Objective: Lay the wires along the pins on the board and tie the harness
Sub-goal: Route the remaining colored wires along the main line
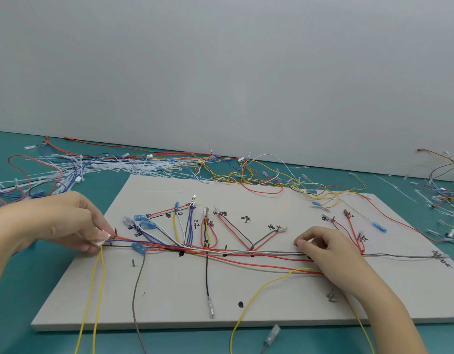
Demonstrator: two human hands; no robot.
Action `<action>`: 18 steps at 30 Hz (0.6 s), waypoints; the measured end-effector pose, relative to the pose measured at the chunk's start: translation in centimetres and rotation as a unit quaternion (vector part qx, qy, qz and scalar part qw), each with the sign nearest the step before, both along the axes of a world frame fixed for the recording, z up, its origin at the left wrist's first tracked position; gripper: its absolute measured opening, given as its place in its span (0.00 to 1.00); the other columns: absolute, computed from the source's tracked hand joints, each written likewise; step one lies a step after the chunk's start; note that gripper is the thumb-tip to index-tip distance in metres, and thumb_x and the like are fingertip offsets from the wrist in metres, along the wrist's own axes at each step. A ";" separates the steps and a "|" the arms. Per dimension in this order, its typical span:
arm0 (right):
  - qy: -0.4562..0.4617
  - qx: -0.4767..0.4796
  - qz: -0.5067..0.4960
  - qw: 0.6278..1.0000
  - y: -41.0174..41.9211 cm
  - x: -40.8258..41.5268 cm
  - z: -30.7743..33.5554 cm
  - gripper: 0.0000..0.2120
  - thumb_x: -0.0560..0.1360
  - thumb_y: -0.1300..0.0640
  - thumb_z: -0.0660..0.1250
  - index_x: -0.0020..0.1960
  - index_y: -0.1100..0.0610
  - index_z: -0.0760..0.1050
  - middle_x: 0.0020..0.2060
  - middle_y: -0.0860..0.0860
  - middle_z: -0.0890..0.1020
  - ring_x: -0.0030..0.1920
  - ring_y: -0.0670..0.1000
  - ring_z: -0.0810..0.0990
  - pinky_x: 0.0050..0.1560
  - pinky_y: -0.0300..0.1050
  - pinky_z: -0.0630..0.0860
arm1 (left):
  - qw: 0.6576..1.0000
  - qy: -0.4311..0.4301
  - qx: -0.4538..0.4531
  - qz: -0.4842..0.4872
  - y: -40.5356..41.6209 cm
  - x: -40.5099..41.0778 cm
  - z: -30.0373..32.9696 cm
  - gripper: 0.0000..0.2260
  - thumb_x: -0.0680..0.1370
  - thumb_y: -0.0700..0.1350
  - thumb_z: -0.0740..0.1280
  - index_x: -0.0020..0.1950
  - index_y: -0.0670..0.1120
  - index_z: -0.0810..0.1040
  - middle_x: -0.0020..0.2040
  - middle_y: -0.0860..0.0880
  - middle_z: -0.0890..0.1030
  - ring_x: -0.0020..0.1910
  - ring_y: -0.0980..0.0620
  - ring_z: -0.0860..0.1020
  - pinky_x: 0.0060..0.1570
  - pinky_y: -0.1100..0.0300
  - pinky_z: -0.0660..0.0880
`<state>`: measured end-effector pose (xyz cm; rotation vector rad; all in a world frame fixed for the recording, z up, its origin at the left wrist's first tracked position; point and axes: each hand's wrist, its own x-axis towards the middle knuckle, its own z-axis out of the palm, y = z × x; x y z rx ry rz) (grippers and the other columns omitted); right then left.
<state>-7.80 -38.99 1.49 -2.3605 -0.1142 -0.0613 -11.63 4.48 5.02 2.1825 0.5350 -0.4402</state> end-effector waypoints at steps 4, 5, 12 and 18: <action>-0.001 -0.004 -0.003 1.000 0.0 0.0 -0.1 0.08 0.76 0.55 0.67 0.39 0.50 0.80 0.23 0.42 0.73 0.25 0.40 0.68 0.31 0.42 0.63 | 1.000 -0.012 0.014 -0.001 -0.5 -0.3 0.4 0.13 0.74 0.29 0.68 0.35 0.41 0.86 0.33 0.37 0.82 0.32 0.43 0.81 0.39 0.58 0.78; -0.001 -0.005 -0.003 1.000 0.0 0.1 -0.1 0.08 0.76 0.55 0.67 0.39 0.50 0.80 0.23 0.41 0.73 0.25 0.40 0.68 0.31 0.42 0.63 | 1.000 -0.015 0.018 0.003 -0.6 -0.3 0.4 0.13 0.74 0.29 0.68 0.35 0.42 0.86 0.33 0.36 0.82 0.32 0.43 0.81 0.38 0.59 0.78; 0.000 -0.005 0.000 1.000 -0.1 0.0 0.0 0.08 0.77 0.55 0.67 0.39 0.50 0.80 0.23 0.41 0.72 0.25 0.40 0.68 0.31 0.42 0.62 | 0.999 -0.027 0.039 0.014 -1.1 -0.3 0.5 0.14 0.74 0.28 0.67 0.32 0.41 0.85 0.31 0.38 0.82 0.29 0.44 0.83 0.25 0.62 0.77; -0.003 -0.005 0.000 1.000 0.0 0.0 0.1 0.08 0.77 0.55 0.67 0.39 0.50 0.80 0.23 0.41 0.72 0.26 0.40 0.69 0.31 0.42 0.62 | 0.997 -0.030 0.059 0.033 -1.2 0.0 -0.1 0.16 0.74 0.30 0.67 0.31 0.44 0.85 0.30 0.40 0.83 0.30 0.45 0.84 0.25 0.63 0.77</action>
